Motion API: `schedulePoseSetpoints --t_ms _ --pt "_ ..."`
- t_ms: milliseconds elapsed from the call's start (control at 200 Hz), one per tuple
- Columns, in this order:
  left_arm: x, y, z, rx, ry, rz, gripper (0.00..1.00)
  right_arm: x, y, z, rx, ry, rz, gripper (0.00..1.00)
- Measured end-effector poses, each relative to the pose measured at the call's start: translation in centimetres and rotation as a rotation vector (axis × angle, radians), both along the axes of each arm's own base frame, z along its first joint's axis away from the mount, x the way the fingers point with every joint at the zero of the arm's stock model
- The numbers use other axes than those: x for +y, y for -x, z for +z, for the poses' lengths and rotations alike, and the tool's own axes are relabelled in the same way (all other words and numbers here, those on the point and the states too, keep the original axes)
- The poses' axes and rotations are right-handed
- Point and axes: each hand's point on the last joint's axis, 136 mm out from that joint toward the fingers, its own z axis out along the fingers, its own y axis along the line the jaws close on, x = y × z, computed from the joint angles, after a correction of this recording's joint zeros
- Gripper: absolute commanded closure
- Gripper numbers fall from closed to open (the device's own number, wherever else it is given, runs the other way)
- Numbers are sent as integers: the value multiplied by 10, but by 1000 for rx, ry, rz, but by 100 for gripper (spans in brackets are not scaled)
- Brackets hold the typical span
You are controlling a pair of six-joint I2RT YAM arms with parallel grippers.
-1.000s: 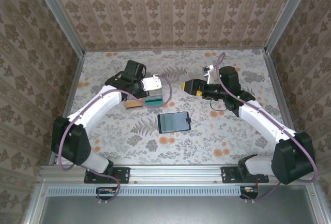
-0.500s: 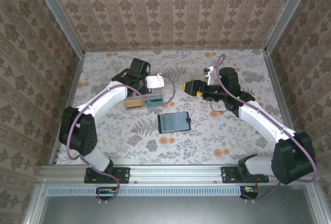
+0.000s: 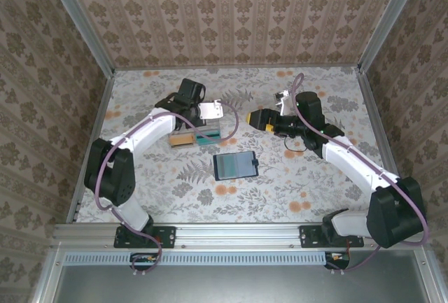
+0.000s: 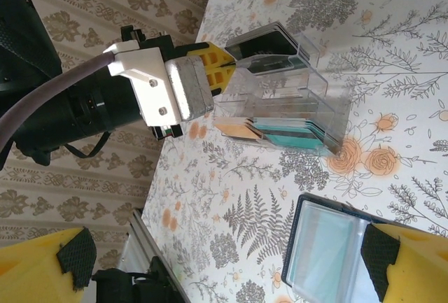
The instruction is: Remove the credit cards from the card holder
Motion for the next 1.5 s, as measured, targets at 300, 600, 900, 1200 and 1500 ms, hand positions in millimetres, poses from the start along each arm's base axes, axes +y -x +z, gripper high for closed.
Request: schedulePoseSetpoints --t_ms 300,600,900,1200,1500 --pt "6 -11 -2 -17 -23 27 66 1 -5 -6 13 -1 -3 0" --pt "5 -22 11 -48 34 90 56 0 -7 -11 25 4 -7 0" --pt "12 -17 81 -119 331 303 0 2 -1 -27 41 68 5 11" --pt "46 25 145 -144 722 576 0 17 19 -71 89 235 65 45" --pt "70 77 94 170 962 918 34 18 36 -134 185 427 76 68"
